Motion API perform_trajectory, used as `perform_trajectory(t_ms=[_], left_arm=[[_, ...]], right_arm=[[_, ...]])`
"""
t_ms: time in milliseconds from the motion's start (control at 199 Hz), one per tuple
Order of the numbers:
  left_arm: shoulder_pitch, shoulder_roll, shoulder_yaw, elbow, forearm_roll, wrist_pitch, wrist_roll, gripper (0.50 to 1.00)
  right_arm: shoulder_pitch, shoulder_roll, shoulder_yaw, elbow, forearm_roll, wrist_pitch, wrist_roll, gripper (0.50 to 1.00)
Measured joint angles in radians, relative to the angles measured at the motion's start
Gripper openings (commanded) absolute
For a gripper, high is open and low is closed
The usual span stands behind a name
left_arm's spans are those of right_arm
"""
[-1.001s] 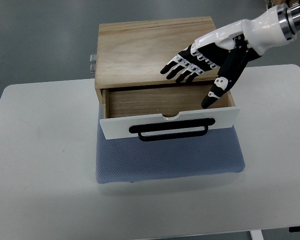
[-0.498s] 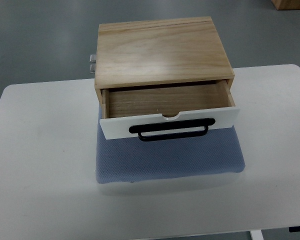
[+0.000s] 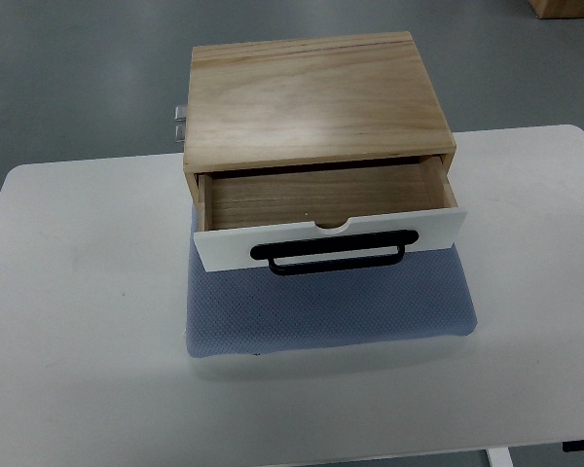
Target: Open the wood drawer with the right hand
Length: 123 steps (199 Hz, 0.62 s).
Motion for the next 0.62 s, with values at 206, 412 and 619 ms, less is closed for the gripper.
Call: perform_trajectory(t_ms=[206, 412, 619], left_arm=[[0.000, 0.000, 0.000, 0.000, 0.000, 0.000, 0.000, 1.000], [0.000, 0.000, 0.000, 0.000, 0.000, 0.000, 0.000, 1.000], [0.000, 0.000, 0.000, 0.000, 0.000, 0.000, 0.000, 1.000]], right_arm=[[-0.098, 0.086, 0.024, -0.152, -0.004, 0.009, 0.004, 0.946], [-0.167, 0.128, 0.023, -0.182, -0.004, 0.011, 0.005, 0.946], [-0.214, 0.159, 0.023, -0.184, -0.004, 0.007, 0.005, 0.946]])
